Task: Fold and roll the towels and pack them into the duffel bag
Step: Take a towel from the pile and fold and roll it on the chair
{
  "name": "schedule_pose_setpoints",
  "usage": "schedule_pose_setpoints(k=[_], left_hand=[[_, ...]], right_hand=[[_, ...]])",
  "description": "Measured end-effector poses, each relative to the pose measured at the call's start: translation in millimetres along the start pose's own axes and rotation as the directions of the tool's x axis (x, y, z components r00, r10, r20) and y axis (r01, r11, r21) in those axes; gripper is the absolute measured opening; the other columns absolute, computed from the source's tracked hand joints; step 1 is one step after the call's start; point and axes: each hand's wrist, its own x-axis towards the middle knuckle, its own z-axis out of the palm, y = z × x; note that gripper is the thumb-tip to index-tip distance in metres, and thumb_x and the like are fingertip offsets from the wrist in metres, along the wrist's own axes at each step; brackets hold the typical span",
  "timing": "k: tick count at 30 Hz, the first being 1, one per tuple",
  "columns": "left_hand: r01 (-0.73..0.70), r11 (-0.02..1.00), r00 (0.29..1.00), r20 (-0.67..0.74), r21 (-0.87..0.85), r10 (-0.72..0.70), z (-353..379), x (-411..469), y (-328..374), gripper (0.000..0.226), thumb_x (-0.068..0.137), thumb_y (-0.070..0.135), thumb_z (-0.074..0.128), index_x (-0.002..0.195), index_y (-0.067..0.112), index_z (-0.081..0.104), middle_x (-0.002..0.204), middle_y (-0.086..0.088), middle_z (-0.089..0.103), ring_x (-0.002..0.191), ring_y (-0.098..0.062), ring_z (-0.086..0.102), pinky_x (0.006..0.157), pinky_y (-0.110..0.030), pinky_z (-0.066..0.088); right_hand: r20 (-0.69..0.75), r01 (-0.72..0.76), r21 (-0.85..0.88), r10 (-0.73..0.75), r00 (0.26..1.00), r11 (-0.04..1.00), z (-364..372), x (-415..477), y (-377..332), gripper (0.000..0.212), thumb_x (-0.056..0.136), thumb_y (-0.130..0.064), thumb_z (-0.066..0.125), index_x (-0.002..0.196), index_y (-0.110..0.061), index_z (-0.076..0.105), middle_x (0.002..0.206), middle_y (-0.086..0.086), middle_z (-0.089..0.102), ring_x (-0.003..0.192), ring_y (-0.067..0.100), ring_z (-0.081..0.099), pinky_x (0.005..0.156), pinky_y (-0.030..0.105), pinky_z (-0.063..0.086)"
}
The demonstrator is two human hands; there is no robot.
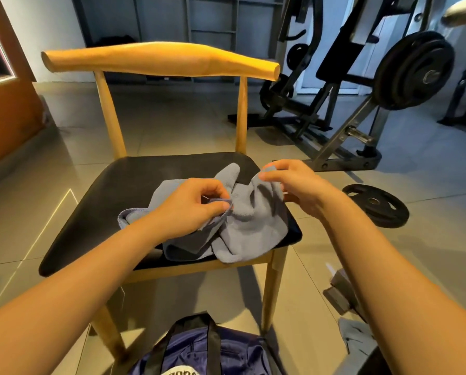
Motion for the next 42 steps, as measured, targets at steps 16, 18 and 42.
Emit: schedule_pose_setpoints(k=[16,18,42], left_hand=[[-0.007,0.912,0.989,0.139,0.411,-0.055,25.2,10.7,-15.4,0.013,0.1,0.03,0.06,0.089,0.024,0.063,0.082,0.011,0.066,0.075,-0.009,0.059,0.064,-0.026,0.043],[-0.003,0.914,0.991,0.126,0.406,-0.053,26.2,11.0,-15.5,0.012,0.1,0.028,0.061,0.089,0.025,0.063,0.083,0.011,0.066,0.076,-0.009,0.059,0.067,-0.029,0.047],[0.092,0.941,0.984,0.116,0.324,-0.136,23.9,8.8,-8.1,0.013,0.098,0.027,0.065,0.089,0.02,0.069,0.084,0.003,0.072,0.075,-0.013,0.062,0.072,-0.033,0.051]], right_hand=[[0.168,-0.294,-0.128,0.313,0.935,0.947,-67.8,-25.5,47.3,0.034,0.085,-0.018,0.078,0.109,0.005,0.07,0.087,0.01,0.061,0.081,0.021,0.05,0.07,0.032,0.045],[0.129,-0.355,-0.108,0.367,0.921,0.929,-72.4,-29.4,56.0,0.021,0.086,-0.016,0.077,0.097,0.001,0.071,0.071,0.007,0.053,0.068,0.018,0.044,0.063,0.03,0.042],[0.19,-0.41,-0.04,0.41,0.892,0.911,-28.4,-83.3,130.7,0.015,0.097,-0.009,0.06,0.109,-0.002,0.065,0.099,0.013,0.077,0.101,0.028,0.074,0.102,0.051,0.053]])
